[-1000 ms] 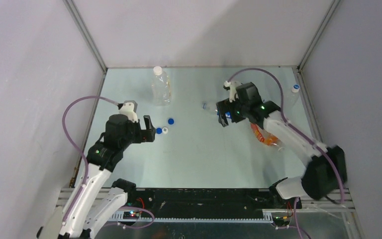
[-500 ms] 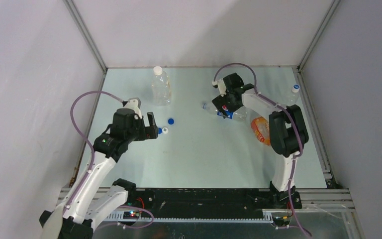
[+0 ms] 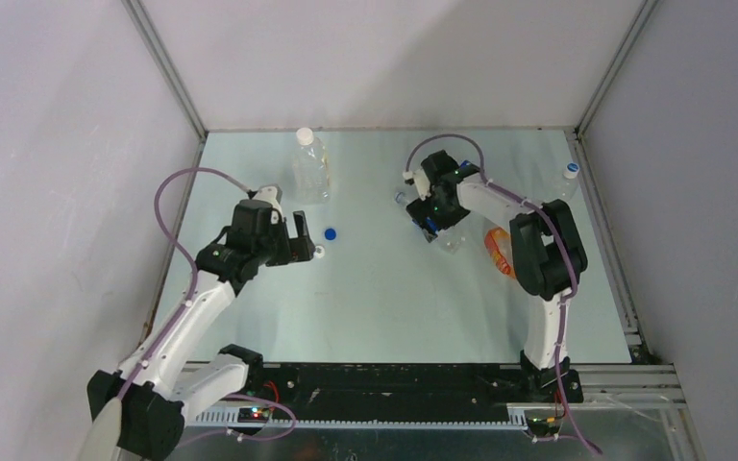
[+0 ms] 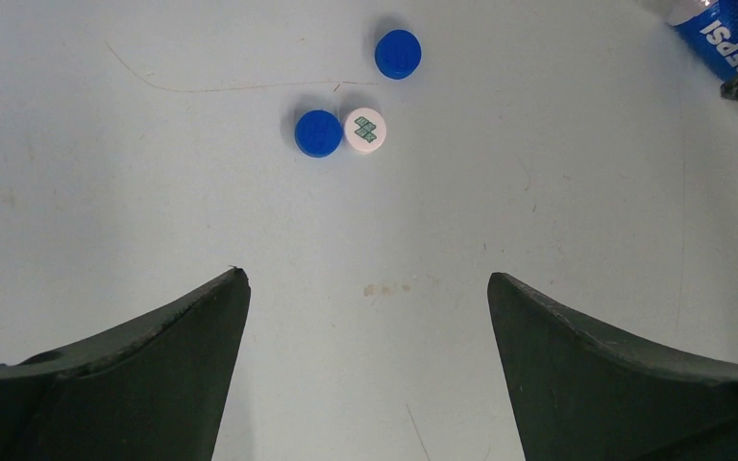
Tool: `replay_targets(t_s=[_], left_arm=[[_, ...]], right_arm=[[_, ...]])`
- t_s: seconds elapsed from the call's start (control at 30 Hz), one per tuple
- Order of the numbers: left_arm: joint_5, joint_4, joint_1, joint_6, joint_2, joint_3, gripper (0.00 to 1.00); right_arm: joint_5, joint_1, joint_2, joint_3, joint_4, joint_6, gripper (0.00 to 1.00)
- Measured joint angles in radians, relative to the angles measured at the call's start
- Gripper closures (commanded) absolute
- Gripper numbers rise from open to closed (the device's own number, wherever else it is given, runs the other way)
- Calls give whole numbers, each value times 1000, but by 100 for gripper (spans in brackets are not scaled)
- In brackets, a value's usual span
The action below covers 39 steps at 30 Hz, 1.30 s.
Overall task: Screw on the bottle caps
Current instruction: Move the plastic bottle to the center of the board.
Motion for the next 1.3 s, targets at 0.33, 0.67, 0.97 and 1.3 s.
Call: replay_targets(t_s=[0.33,0.67,0.97,1.3], left_arm=[[26,55,-10,-14,144,42,2],[-42,94,-56,-23,343,83,11],[-91,116,-56,-62,474,124,25],[-127,128,-84,-196,530,125,46]], right_arm=[[13,257,-220,-296,-51,311,30],[36,407,-376,-431,-69,483,13],[46,441,-430,-442,-45,508,1],[85,443,-493,-442,-32,510,1]])
